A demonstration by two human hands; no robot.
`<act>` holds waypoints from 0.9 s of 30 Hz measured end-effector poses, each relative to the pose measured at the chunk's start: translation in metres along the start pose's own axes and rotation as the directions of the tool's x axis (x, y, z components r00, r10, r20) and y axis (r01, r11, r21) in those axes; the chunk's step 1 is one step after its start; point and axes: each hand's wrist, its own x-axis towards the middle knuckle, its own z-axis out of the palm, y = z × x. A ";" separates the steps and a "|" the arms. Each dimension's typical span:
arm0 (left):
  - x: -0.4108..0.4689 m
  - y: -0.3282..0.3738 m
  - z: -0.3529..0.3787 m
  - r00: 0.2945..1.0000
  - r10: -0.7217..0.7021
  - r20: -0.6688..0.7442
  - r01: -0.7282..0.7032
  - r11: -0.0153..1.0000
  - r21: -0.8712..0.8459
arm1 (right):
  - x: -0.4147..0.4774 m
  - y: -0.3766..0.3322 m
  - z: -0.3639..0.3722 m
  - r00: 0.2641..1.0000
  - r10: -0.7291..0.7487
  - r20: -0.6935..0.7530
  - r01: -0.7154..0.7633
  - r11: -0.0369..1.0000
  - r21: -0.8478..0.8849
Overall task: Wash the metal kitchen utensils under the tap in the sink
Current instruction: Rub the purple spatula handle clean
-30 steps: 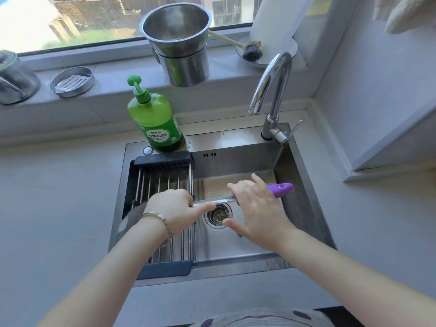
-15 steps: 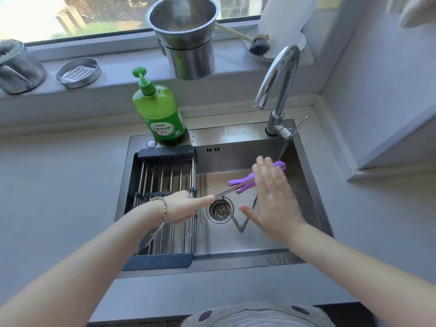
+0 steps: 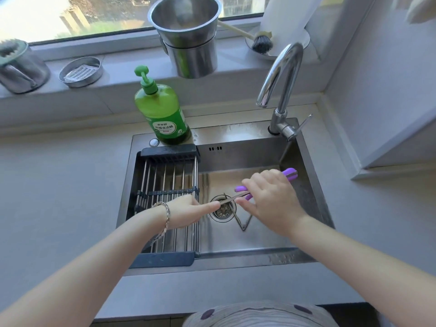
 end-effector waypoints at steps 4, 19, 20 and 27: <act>0.002 0.007 -0.004 1.000 -0.028 0.003 0.027 0.984 0.176 | 0.006 0.017 -0.004 0.961 0.055 0.269 -0.062 0.998 0.017; 0.022 0.029 0.008 0.792 0.325 -0.518 0.005 0.843 0.537 | 0.003 0.018 0.003 0.821 0.460 0.337 -0.539 0.820 0.193; 0.024 0.033 0.010 0.792 0.281 -0.542 0.024 0.872 0.488 | 0.002 0.009 0.003 0.883 0.419 0.213 -0.458 0.868 0.192; 0.023 0.034 0.016 0.783 0.198 -0.589 0.076 0.911 0.406 | -0.029 -0.018 0.014 0.977 0.156 0.146 -0.168 0.983 0.073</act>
